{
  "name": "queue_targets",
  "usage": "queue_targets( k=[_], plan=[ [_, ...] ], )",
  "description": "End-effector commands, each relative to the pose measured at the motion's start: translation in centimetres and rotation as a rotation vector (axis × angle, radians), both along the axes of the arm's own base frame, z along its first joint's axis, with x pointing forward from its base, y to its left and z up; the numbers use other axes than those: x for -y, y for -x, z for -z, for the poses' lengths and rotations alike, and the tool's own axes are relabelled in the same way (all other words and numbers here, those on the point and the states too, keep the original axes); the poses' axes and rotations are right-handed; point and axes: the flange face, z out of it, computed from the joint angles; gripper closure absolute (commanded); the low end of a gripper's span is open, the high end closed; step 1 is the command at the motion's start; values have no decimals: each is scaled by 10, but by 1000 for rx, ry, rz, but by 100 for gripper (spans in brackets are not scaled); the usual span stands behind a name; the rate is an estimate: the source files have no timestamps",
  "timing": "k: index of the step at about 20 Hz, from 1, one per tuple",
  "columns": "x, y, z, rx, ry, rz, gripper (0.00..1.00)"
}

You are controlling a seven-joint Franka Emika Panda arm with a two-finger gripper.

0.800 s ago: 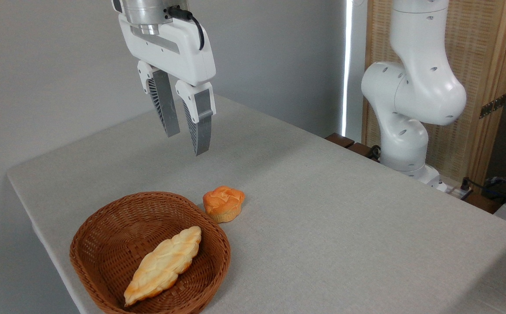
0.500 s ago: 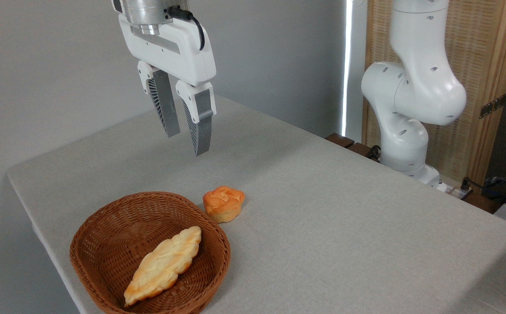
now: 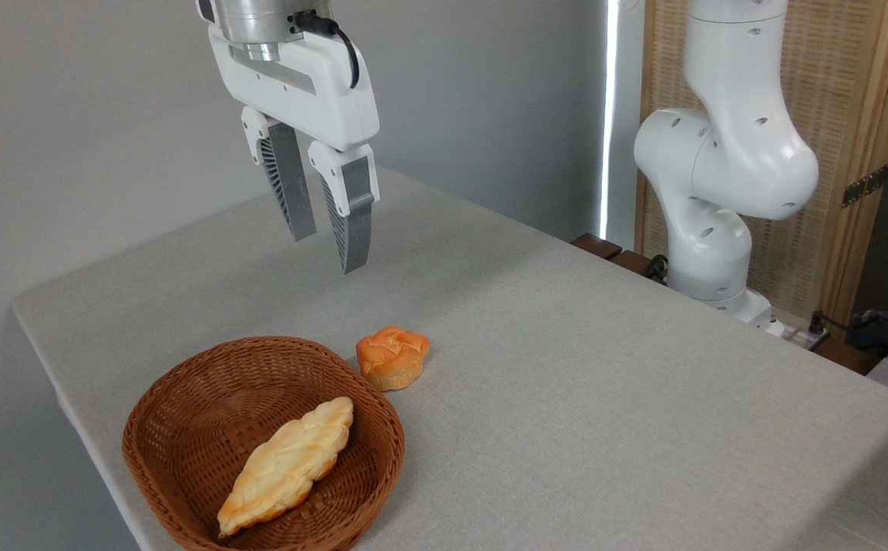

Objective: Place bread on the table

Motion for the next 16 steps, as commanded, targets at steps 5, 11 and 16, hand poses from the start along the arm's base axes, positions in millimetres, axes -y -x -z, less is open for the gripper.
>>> queue_targets(
  k=[5, 11, 16],
  plan=[
    [-2, -6, -5, 70, 7, -3, 0],
    [3, -25, 21, 183, 54, -74, 0],
    [3, -43, 57, 261, 86, -181, 0]
  ],
)
